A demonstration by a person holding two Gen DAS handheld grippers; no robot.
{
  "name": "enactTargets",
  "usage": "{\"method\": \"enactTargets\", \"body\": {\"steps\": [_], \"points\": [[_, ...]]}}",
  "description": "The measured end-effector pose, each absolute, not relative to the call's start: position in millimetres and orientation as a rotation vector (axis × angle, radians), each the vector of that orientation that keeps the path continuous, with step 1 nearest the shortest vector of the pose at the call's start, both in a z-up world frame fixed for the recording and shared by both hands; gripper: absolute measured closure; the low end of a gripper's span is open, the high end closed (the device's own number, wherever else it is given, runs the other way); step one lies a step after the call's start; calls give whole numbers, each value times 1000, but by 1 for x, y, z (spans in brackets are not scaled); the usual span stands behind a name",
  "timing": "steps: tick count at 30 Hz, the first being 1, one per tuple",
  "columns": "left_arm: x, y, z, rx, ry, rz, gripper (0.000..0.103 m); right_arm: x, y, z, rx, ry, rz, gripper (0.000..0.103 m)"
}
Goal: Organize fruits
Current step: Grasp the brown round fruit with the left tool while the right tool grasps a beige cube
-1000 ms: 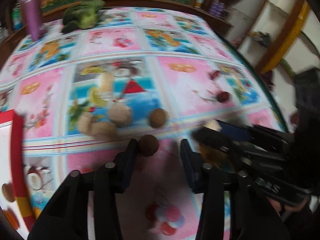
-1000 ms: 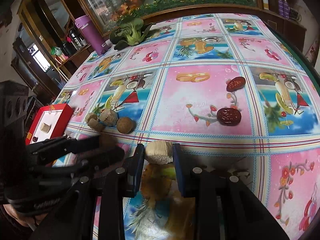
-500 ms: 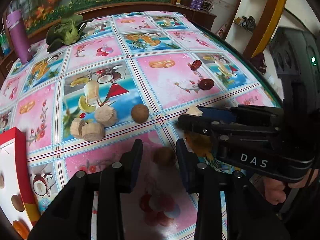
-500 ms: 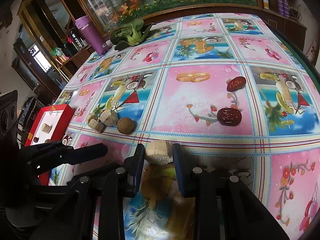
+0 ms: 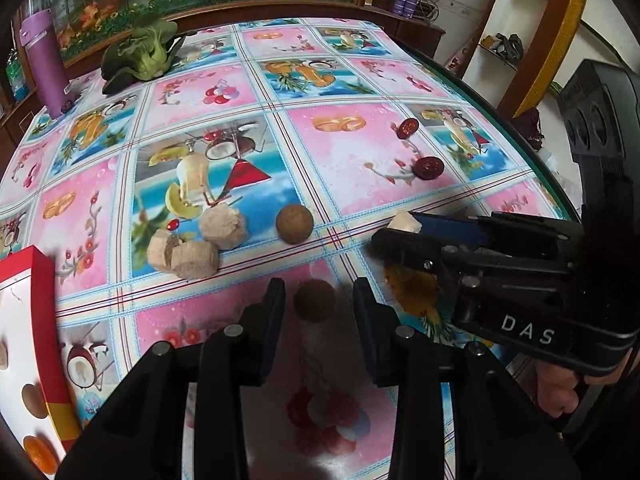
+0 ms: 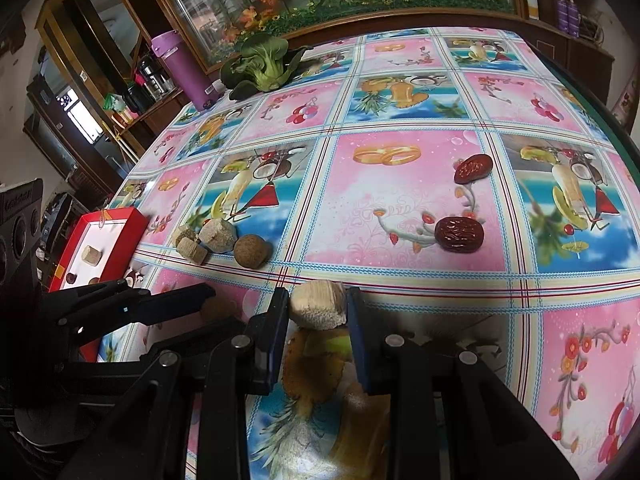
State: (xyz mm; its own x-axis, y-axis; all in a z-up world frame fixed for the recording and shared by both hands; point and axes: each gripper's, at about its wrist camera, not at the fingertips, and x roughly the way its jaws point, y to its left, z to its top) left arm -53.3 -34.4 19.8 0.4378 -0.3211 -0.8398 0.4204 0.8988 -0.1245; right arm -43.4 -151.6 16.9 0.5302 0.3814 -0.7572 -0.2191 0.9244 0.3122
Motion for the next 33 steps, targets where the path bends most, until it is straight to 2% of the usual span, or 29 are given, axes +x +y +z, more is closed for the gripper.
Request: {"method": "enactTargets", "body": {"steps": [6, 10, 33], "points": [[-54, -34, 17, 100, 1017, -461, 67, -43, -151, 17, 175, 942, 359, 75], [-54, -34, 18, 106, 1012, -455, 80, -43, -151, 17, 169, 937, 358, 75], [-70, -32, 14, 158, 965, -421, 80, -46, -142, 17, 106, 913, 342, 75]]}}
